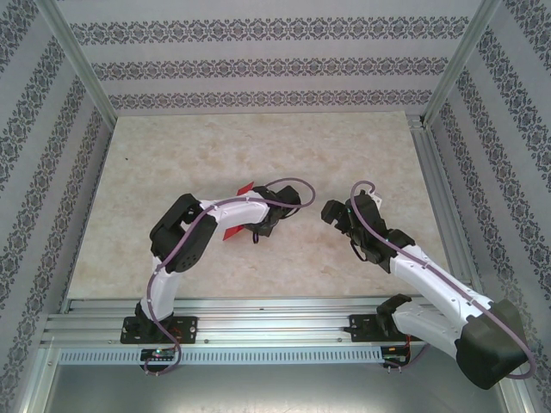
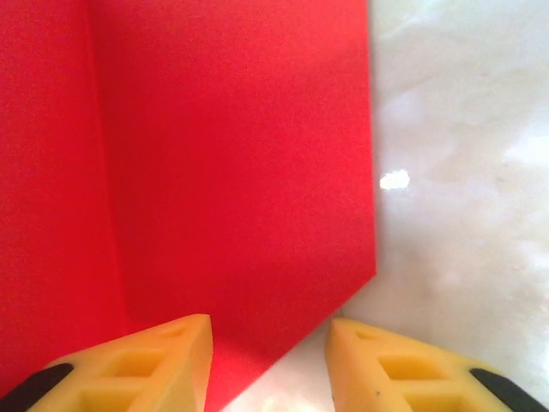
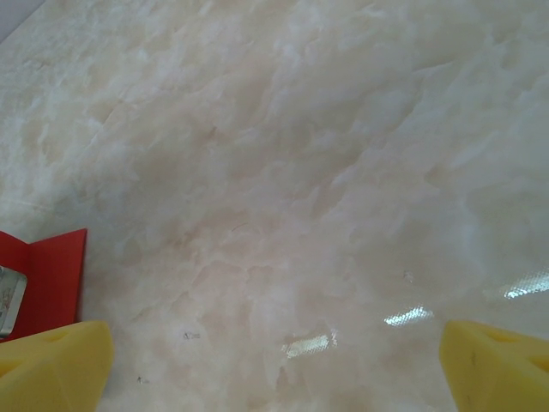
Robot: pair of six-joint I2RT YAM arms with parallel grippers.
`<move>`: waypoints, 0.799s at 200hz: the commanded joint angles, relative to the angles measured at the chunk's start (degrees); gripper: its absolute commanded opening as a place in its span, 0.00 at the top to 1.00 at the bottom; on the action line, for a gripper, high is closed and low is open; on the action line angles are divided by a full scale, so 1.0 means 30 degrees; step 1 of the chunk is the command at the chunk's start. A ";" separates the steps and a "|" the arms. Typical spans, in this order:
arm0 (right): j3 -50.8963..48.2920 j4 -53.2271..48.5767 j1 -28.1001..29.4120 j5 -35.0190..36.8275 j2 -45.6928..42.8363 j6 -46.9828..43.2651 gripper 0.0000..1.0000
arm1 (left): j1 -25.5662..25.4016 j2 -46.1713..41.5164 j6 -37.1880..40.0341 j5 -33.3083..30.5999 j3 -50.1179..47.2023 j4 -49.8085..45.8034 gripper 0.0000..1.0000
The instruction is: Fold a paper plane with a square sheet of paper (pick it up from the middle)
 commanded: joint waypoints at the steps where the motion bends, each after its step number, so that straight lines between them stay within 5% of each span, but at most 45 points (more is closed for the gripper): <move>1: -0.0026 0.0547 -0.0211 -0.0178 0.0121 0.0316 0.03 | -0.0146 -0.2292 0.0334 0.2877 -0.0161 0.1977 0.52; 69: 0.0871 0.3848 0.0904 -0.3854 0.3165 0.0968 0.05 | 0.1136 -0.9102 -0.0026 0.7211 -0.4127 0.5585 0.26; 113: 0.2922 0.6862 0.4006 -0.5381 0.7711 0.3060 0.06 | 0.4365 -1.3013 -0.1527 0.8693 -0.8518 0.7572 0.12; 160: 0.4699 1.0612 0.6492 -0.6310 1.2412 0.6794 0.22 | 0.8094 -1.5101 -0.2623 1.1768 -1.2400 0.9477 0.06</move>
